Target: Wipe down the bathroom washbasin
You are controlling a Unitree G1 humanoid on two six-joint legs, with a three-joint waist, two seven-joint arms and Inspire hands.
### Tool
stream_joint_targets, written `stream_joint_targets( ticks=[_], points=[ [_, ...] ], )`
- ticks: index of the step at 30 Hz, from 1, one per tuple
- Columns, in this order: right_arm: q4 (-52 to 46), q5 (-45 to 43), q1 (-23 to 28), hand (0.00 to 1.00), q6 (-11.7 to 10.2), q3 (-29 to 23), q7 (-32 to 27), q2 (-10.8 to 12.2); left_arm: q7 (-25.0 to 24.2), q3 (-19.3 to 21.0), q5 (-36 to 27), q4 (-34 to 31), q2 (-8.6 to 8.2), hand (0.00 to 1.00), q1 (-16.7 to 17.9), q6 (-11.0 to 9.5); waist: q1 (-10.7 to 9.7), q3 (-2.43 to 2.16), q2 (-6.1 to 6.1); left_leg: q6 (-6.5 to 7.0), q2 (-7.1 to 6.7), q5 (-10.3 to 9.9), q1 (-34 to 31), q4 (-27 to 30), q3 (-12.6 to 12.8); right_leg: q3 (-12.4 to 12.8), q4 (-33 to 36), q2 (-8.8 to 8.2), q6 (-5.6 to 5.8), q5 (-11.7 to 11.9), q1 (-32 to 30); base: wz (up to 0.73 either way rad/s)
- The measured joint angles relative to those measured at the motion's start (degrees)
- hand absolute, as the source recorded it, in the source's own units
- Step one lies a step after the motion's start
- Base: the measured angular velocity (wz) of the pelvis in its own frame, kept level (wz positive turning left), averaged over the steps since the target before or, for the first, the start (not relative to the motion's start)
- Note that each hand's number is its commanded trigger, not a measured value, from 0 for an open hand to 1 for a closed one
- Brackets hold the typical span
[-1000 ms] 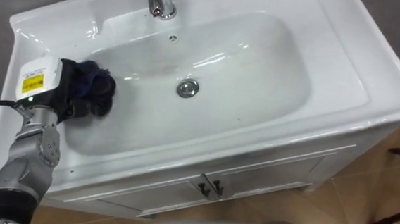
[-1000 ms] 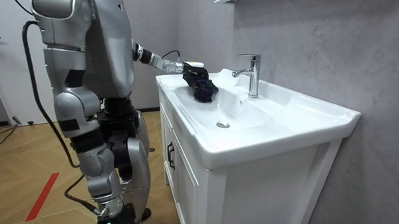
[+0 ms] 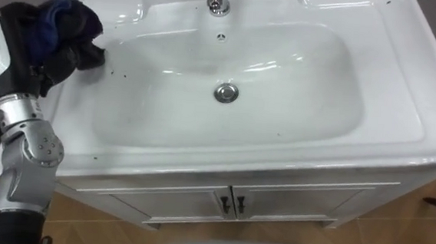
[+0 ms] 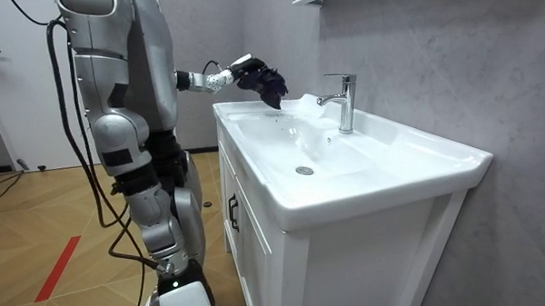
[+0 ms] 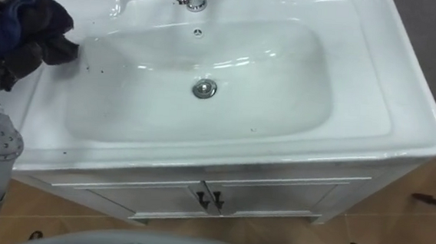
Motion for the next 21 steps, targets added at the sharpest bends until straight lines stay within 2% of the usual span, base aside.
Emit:
stream_joint_targets(
  ticks=[6, 14, 21],
  points=[
    [0.0, 0.0, 0.1, 0.00, 0.0, 0.0, 1.1, 0.0, 0.1, 0.4, -2.8, 3.0, -0.13, 1.00, 1.7, 0.6, -0.1, -0.04, 0.06, 0.00, -0.01, 0.0, 0.2, 0.0, 0.0, -0.5, -0.1, 0.00, -0.08, 0.1, 0.6, 0.01],
    [-0.2, -0.2, 0.8, 0.00, 0.3, 0.5, 1.4, 0.0, 0.1, 0.5, -6.0, 3.9, -0.61, 1.00, 1.7, 1.7, 0.7, -0.04, 0.21, 0.00, -0.14, 0.0, 0.2, -0.1, -0.1, -0.6, -0.2, -0.12, -0.08, 0.1, 0.6, 0.00],
    [-0.2, -0.4, 1.1, 0.00, 0.3, 0.5, 1.6, 0.0, 0.1, 0.5, -6.1, 3.9, -2.12, 1.00, 2.0, 1.7, 1.1, 0.02, 0.33, 0.00, -0.19, 0.0, 0.3, -0.1, -0.2, -0.6, -0.2, -0.20, -0.04, 0.1, 0.6, 0.00]
  ],
)
